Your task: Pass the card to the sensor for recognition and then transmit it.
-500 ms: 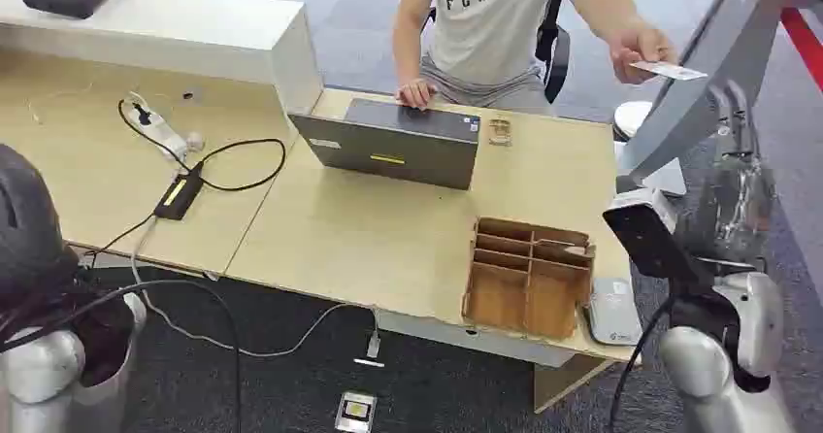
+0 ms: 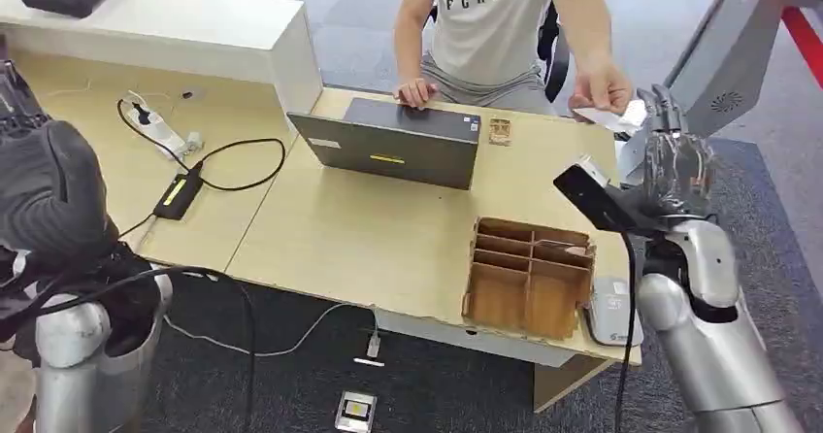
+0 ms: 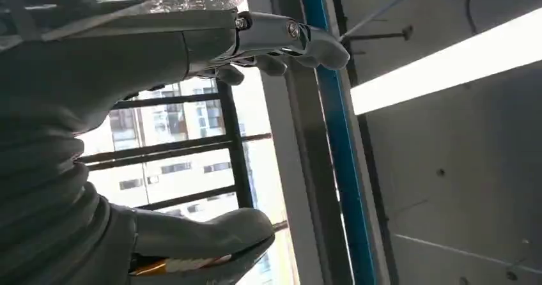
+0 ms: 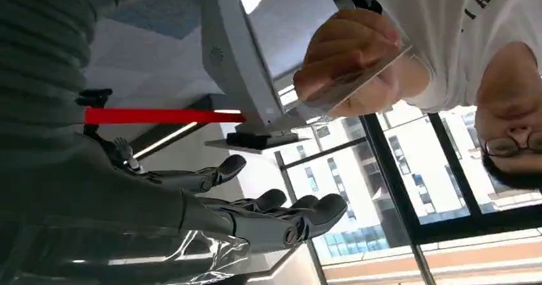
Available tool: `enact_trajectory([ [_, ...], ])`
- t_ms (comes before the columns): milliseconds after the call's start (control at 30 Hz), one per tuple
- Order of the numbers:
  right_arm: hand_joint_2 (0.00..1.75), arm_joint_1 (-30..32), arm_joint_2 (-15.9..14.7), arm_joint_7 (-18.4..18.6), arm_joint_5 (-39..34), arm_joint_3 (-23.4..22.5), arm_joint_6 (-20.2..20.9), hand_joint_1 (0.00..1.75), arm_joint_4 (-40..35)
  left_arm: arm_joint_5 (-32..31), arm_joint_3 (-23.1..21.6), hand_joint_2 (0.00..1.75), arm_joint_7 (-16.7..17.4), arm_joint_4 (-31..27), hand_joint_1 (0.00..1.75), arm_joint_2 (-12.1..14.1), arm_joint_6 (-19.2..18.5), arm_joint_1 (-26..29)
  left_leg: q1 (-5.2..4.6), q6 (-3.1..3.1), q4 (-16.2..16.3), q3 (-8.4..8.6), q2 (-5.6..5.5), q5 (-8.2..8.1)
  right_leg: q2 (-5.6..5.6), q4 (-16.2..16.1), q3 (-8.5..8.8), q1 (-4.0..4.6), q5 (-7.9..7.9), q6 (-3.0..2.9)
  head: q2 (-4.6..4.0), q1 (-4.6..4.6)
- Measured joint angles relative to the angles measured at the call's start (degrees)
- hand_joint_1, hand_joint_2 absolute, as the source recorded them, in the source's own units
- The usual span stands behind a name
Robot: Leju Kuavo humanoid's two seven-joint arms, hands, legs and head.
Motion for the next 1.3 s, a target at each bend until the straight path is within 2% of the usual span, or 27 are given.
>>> enact_trajectory([
  [167,1.75,-2.99,0.96,-0.26,-0.07,1.73,-1.27,0.0,6.55,0.44,-1.07,1.75,-0.11,1.34,0.0,-0.22,-2.1,-0.79,0.0,0.0,0.0,0.01,0.01,0.0,0.0,0.0,-0.01,0.0,0.0,0.0,0.0,0.0],
  [367,1.75,-4.83,1.75,-0.48,-0.24,2.87,-1.77,0.0,11.65,0.44,-1.92,1.75,-0.41,2.19,0.0,-0.52,-2.16,-0.97,0.0,0.0,0.01,0.01,0.01,0.0,0.0,0.0,-0.02,0.0,0.01,0.0,0.0,0.0],
  [400,1.75,-5.04,1.84,-0.48,-0.24,3.02,-1.77,0.07,12.27,0.44,-2.08,1.75,-0.46,2.34,0.0,-0.57,-2.16,-0.99,0.0,0.0,0.01,0.02,0.01,0.0,0.01,0.0,-0.02,0.0,0.01,0.0,0.0,0.0],
  [433,1.75,-5.15,1.9,-0.48,-0.24,3.17,-1.79,1.61,12.85,0.44,-2.25,1.75,-0.46,2.49,0.0,-0.59,-2.16,-0.99,0.0,0.0,0.01,0.02,0.02,0.0,0.01,0.0,-0.02,0.0,0.01,0.0,0.0,0.0],
  [467,1.75,-5.22,1.94,-0.48,-0.24,3.3,-1.82,1.75,13.32,0.44,-2.38,1.75,-0.46,2.58,0.0,-0.61,-2.16,-0.99,0.0,0.0,0.01,0.01,0.01,0.0,0.01,0.0,-0.03,0.0,0.0,0.0,0.0,0.0],
  [767,1.75,-5.87,2.29,-0.85,-1.13,4.35,-2.69,1.75,16.53,0.42,-2.77,1.75,-0.72,3.45,0.0,-0.92,-1.82,-0.96,0.0,0.0,0.01,0.01,0.02,0.0,0.01,0.0,-0.03,0.0,0.01,-0.01,0.0,0.02],
  [1300,1.75,-5.83,1.86,-1.31,-4.26,4.37,-4.55,1.75,17.21,-0.09,-2.84,1.75,-0.68,3.52,0.0,-1.01,-0.11,-0.72,0.0,0.0,0.03,0.01,0.02,0.0,0.01,0.0,-0.03,0.0,0.01,-0.01,0.0,0.0],
])
